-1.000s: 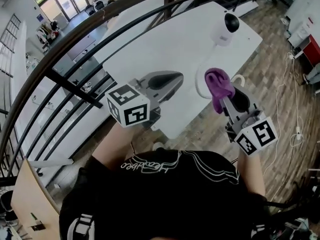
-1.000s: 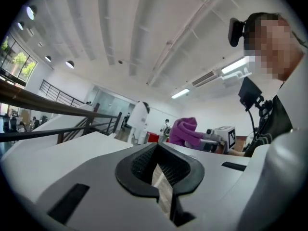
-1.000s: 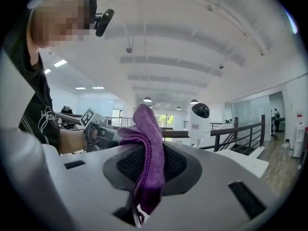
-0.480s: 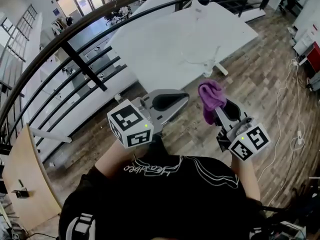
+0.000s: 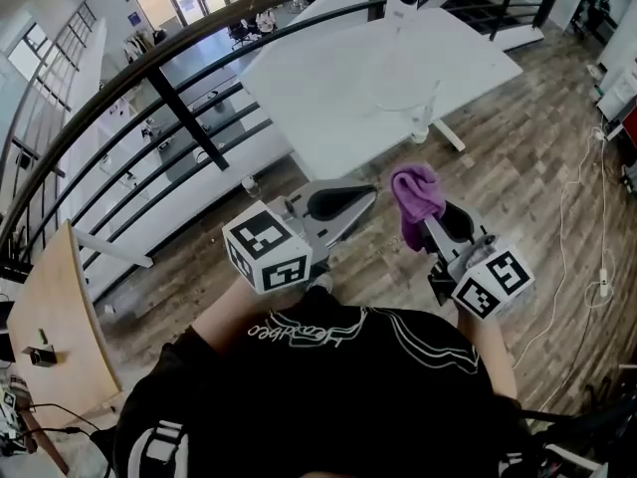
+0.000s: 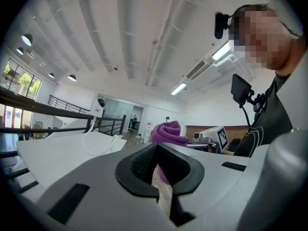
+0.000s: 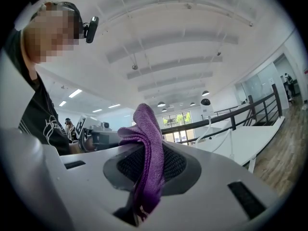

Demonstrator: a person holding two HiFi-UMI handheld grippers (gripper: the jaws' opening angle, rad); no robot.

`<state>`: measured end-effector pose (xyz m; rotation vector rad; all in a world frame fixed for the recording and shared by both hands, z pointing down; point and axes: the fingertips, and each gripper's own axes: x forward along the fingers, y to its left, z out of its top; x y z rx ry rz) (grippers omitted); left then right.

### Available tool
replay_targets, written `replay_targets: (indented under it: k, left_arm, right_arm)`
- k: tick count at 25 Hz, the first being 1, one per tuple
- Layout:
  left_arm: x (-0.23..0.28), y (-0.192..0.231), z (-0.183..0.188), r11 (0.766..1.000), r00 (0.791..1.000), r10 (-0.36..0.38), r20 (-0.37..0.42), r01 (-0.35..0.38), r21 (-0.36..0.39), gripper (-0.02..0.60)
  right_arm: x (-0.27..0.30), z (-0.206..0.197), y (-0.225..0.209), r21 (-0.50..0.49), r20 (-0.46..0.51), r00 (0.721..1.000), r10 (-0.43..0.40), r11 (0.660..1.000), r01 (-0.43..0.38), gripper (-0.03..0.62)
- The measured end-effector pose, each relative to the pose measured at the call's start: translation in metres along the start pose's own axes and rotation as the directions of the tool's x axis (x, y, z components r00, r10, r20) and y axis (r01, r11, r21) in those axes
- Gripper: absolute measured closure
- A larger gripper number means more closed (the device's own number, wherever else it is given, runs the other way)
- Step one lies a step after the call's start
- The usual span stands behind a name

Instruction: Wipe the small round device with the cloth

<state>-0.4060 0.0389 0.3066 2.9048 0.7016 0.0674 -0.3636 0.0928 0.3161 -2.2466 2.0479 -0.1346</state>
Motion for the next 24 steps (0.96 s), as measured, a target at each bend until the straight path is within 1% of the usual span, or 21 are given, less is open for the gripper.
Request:
replay_targets:
  k: [5, 10, 18, 24]
  left_arm:
    - [-0.001, -0.01, -0.003, 1.0, 1.0, -0.006, -0.014, 0.006, 0.006, 0.572]
    - [-0.005, -0.006, 0.008, 1.0, 1.0, -0.003, -0.009, 0.003, 0.005, 0.572]
    - [-0.008, -0.018, 0.007, 1.0, 1.0, -0.002, -0.003, 0.002, 0.017, 0.572]
    - [-0.011, -0.016, 0.018, 1.0, 1.0, 0.001, -0.005, -0.001, 0.01, 0.574]
  right_arm:
    - [-0.006, -0.002, 0.003, 0.006, -0.001, 1.0, 0.0, 1.0, 0.0, 0.528]
    - [-0.001, 0.007, 0.007, 0.006, 0.0, 1.0, 0.002, 1.0, -0.002, 0.528]
    - [-0.009, 0.008, 0.015, -0.01, 0.014, 1.0, 0.008, 1.0, -0.008, 0.528]
    - [-0.004, 0.019, 0.017, -0.01, 0.017, 1.0, 0.01, 1.0, -0.009, 0.528]
